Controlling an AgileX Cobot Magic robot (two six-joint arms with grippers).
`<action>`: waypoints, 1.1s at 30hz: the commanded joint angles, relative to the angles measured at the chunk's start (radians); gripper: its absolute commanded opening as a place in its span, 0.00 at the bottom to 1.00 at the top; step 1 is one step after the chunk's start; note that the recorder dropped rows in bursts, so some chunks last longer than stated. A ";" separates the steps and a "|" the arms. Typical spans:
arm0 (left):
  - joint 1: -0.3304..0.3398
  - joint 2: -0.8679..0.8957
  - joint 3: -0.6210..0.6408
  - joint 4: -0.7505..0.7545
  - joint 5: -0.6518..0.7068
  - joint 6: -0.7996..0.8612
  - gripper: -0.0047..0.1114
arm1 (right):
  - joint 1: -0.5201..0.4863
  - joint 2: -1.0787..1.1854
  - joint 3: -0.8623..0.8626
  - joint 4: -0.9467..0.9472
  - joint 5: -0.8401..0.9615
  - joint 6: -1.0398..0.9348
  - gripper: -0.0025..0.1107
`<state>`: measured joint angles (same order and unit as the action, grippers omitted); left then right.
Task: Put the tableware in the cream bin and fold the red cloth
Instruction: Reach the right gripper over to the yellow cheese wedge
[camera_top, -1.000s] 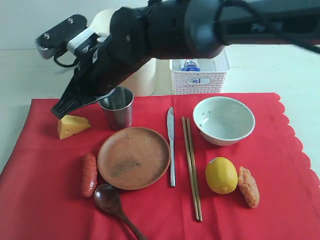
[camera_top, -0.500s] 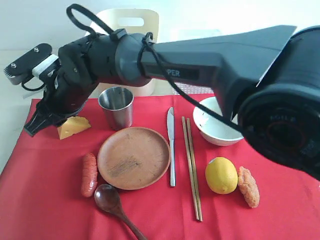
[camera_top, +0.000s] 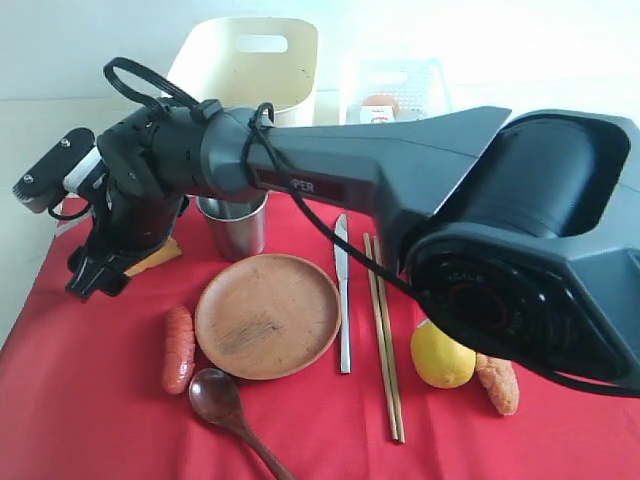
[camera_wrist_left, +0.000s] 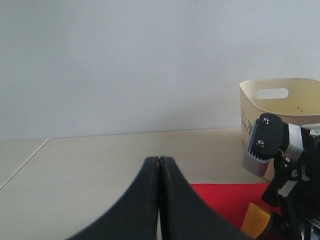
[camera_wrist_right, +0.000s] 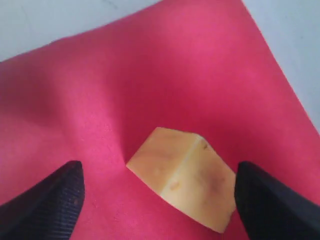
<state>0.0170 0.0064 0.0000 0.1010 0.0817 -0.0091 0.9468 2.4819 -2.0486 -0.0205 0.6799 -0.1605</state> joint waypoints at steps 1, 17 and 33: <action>0.001 -0.006 0.000 0.002 0.002 -0.003 0.04 | -0.003 0.031 -0.032 -0.012 0.001 -0.028 0.71; 0.001 -0.006 0.000 0.002 0.002 -0.003 0.04 | -0.003 0.065 -0.044 -0.020 0.005 -0.078 0.29; 0.001 -0.006 0.000 0.002 0.002 -0.003 0.04 | -0.003 -0.049 -0.042 -0.006 0.185 -0.077 0.02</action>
<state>0.0170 0.0064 0.0000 0.1010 0.0817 -0.0091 0.9468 2.4519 -2.0980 -0.0309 0.8418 -0.2366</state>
